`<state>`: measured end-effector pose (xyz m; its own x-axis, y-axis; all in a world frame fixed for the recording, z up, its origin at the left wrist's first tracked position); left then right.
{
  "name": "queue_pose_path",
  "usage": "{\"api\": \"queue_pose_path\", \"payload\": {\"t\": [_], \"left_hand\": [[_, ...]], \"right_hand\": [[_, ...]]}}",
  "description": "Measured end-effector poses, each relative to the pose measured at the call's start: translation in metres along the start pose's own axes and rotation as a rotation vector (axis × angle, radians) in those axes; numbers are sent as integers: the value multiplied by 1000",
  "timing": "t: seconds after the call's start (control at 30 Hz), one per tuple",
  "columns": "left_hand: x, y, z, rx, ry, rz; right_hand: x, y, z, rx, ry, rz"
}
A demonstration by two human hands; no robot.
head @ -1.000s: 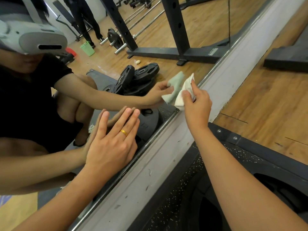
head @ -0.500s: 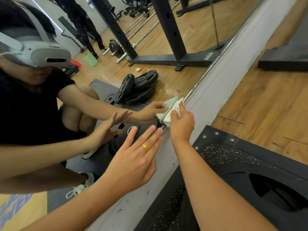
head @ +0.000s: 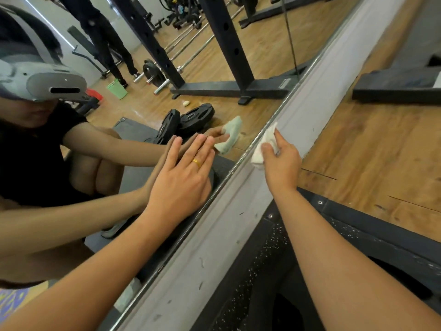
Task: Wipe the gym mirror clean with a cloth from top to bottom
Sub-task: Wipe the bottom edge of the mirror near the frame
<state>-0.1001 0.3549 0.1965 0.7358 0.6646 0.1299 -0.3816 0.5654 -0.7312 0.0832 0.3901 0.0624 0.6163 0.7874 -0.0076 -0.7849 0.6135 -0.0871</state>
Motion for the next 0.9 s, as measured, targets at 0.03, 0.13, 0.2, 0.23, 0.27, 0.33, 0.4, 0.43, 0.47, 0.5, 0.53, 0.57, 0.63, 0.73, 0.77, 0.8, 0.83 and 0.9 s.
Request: {"api": "queue_pose_path", "payload": {"t": [0.03, 0.13, 0.2, 0.23, 0.27, 0.33, 0.4, 0.43, 0.47, 0.5, 0.53, 0.57, 0.63, 0.73, 0.77, 0.8, 0.83, 0.9], "left_hand": [[0, 0, 0, 2, 4, -13], [0, 0, -1, 31, 17, -56], [0, 3, -2, 52, 25, -76], [0, 3, -2, 53, 27, -89], [0, 3, -2, 47, 26, -104], [0, 2, -1, 32, 25, -131], [0, 2, -2, 39, 29, -146], [0, 2, -3, 43, 32, -152], [0, 2, -3, 42, 31, -160], [0, 1, -3, 40, 29, -171], [0, 1, -2, 36, 25, -179], [-1, 1, -2, 32, 21, -184], [-1, 0, -2, 29, 21, -185], [0, -1, -3, 20, 29, -194], [0, -2, -3, 18, 27, -196], [0, -2, -3, 20, 23, -196], [0, -3, -3, 23, 20, -194], [0, -3, -3, 28, 19, -188]], "right_hand": [[6, 1, 6, -3, -17, -11], [19, 10, 31, 46, -68, -33], [24, 20, 45, 63, -111, -50], [26, 27, 50, 50, -136, -45], [26, 34, 52, 30, -161, -33], [26, 43, 51, 15, -196, -17], [28, 44, 45, -15, -227, -5], [33, 44, 40, -61, -234, 1], [40, 42, 32, -117, -218, 0], [47, 39, 22, -162, -176, -9], [54, 35, 12, -183, -125, -15], [59, 32, 6, -189, -94, -8], [63, 30, 14, -169, -147, 23], [62, 29, 40, -119, -273, 18], [61, 29, 45, -121, -290, 14], [60, 31, 44, -133, -290, 13], [59, 32, 39, -159, -276, 18], [62, 31, 21, -214, -223, 26]]}}
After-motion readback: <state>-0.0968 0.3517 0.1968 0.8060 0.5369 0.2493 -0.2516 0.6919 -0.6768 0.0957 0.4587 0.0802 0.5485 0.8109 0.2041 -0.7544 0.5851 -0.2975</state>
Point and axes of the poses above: each hand's wrist, its own x-axis towards the middle knuckle, its own y-axis out of the palm, z = x × y, the point moved 9 cm from there along x, towards the middle knuckle, and after that the axes turned 9 degrees about -x, right-handed, at the moved point
